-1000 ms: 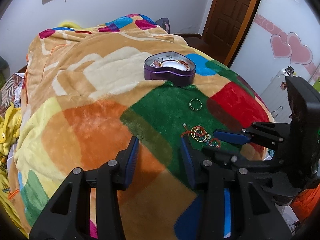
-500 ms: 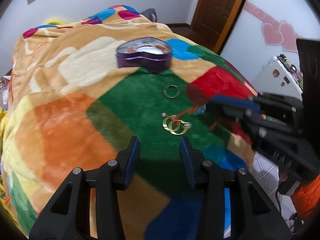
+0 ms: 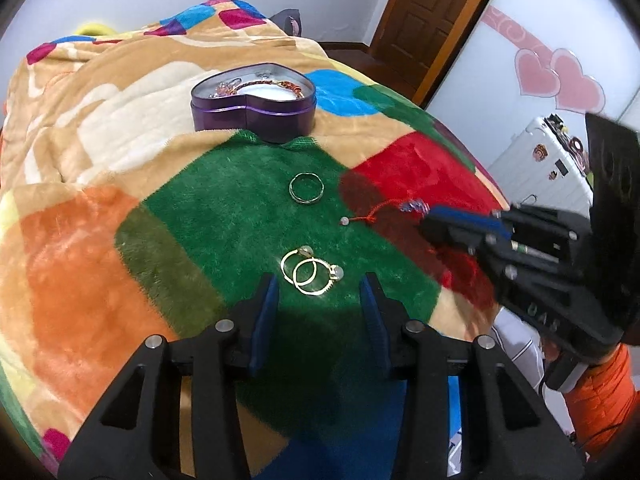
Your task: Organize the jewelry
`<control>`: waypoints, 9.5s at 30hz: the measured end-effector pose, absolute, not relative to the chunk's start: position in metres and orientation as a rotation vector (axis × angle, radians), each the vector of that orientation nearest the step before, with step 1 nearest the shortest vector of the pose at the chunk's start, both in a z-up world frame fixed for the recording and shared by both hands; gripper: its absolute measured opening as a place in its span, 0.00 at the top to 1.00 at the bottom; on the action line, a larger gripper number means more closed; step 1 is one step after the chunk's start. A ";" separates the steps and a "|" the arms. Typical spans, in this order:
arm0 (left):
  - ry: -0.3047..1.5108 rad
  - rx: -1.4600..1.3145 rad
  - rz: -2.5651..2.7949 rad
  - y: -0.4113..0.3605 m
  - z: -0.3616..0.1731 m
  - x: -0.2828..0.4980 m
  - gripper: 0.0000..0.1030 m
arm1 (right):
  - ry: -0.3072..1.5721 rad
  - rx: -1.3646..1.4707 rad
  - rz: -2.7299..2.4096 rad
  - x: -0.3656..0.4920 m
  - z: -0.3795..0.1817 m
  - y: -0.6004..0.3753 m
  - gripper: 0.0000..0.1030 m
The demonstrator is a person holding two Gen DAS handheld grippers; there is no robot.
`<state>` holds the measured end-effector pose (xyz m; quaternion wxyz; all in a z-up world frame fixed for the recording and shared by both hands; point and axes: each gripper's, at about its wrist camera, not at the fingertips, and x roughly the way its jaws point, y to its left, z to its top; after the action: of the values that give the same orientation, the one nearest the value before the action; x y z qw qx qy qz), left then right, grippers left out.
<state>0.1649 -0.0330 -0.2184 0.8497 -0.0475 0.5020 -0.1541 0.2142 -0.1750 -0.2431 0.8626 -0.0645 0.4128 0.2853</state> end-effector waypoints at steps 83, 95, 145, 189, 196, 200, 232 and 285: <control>0.869 -0.078 -0.220 0.016 -0.177 0.282 0.75 | 0.710 0.025 0.677 0.321 -0.193 -0.112 0.93; 0.901 -0.078 -0.245 0.014 -0.188 0.293 0.75 | 0.822 0.039 0.703 0.333 -0.210 -0.110 0.93; 0.976 -0.015 -0.188 -0.011 -0.188 0.184 0.45 | 0.727 -0.092 0.508 0.234 -0.182 -0.156 0.49; 1.000 -0.095 -0.224 0.016 -0.213 0.179 0.95 | 0.894 -0.180 0.640 0.244 -0.239 -0.116 0.55; 1.017 -0.135 -0.234 0.028 -0.215 0.179 0.73 | 0.903 -0.215 0.659 0.250 -0.245 -0.107 0.79; 1.016 -0.097 -0.259 0.015 -0.215 0.180 0.67 | 0.881 -0.266 0.660 0.246 -0.245 -0.103 0.81; 0.893 -0.059 -0.272 -0.002 -0.183 0.211 0.80 | 0.765 -0.085 0.625 0.264 -0.200 -0.127 0.81; 0.888 -0.101 -0.244 0.018 -0.179 0.293 0.78 | 0.830 -0.131 0.656 0.320 -0.210 -0.105 0.74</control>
<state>0.2933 0.0185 -0.1786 0.8947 -0.0485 0.4282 -0.1176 0.3197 -0.1054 -0.2097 0.8613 -0.0625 0.3955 0.3128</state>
